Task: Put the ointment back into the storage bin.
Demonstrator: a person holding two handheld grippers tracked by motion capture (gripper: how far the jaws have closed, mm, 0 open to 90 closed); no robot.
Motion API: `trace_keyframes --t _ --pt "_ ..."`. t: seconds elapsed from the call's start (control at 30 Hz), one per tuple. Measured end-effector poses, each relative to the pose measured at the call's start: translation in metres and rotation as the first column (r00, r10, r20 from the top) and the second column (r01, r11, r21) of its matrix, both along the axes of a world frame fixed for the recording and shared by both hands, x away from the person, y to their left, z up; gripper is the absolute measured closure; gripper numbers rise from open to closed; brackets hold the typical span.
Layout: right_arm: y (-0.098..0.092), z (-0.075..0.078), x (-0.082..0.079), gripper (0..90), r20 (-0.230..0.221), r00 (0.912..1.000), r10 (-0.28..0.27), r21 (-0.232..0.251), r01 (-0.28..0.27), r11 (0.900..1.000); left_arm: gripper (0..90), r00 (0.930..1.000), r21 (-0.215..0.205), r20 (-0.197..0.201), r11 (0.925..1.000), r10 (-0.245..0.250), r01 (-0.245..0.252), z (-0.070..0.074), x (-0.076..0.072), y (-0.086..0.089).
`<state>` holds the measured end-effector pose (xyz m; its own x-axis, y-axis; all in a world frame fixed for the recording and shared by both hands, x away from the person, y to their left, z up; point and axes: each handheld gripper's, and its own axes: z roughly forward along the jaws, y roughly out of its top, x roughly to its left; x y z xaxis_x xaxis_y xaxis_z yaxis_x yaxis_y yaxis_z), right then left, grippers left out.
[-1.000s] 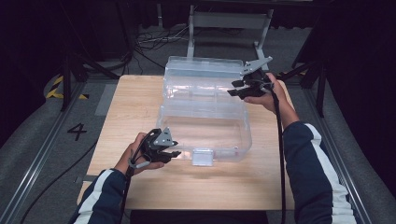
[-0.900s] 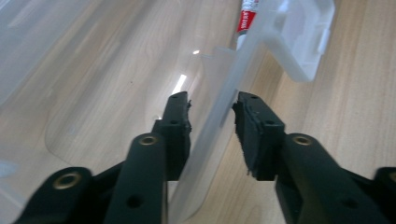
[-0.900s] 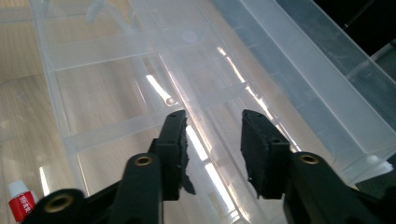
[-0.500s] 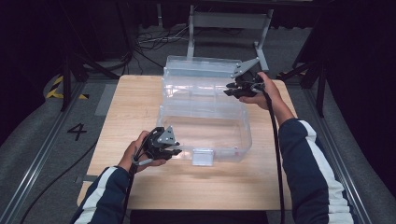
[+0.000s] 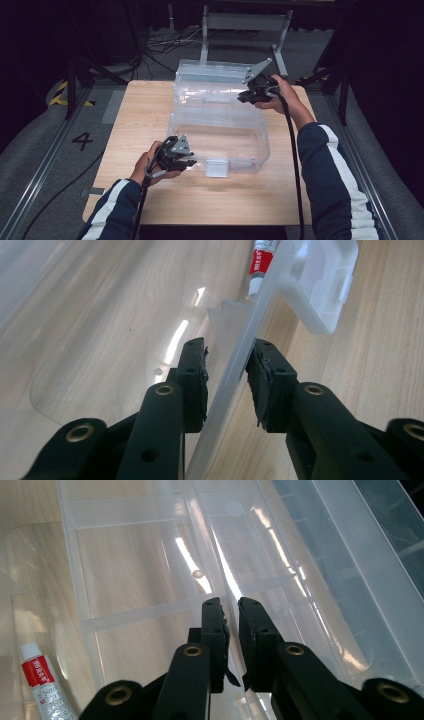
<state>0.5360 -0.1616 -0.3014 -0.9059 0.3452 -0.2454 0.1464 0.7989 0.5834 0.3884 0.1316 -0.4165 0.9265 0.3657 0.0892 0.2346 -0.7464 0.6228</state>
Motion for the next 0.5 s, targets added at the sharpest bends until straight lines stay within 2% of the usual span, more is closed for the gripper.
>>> trace_keyframes --t 0.27,0.5 --pt "-0.001 0.005 -0.008 85.4 -0.02 0.9991 0.038 0.012 -0.038 0.999 68.9 0.9998 -0.005 -0.013 0.9999 0.014 -0.014 0.0 0.0 -0.001" --pt "0.001 0.009 -0.022 86.2 -0.003 0.9983 0.058 -0.001 -0.058 0.998 68.0 0.9998 -0.006 -0.008 0.9998 0.017 -0.017 0.0 0.0 -0.001"
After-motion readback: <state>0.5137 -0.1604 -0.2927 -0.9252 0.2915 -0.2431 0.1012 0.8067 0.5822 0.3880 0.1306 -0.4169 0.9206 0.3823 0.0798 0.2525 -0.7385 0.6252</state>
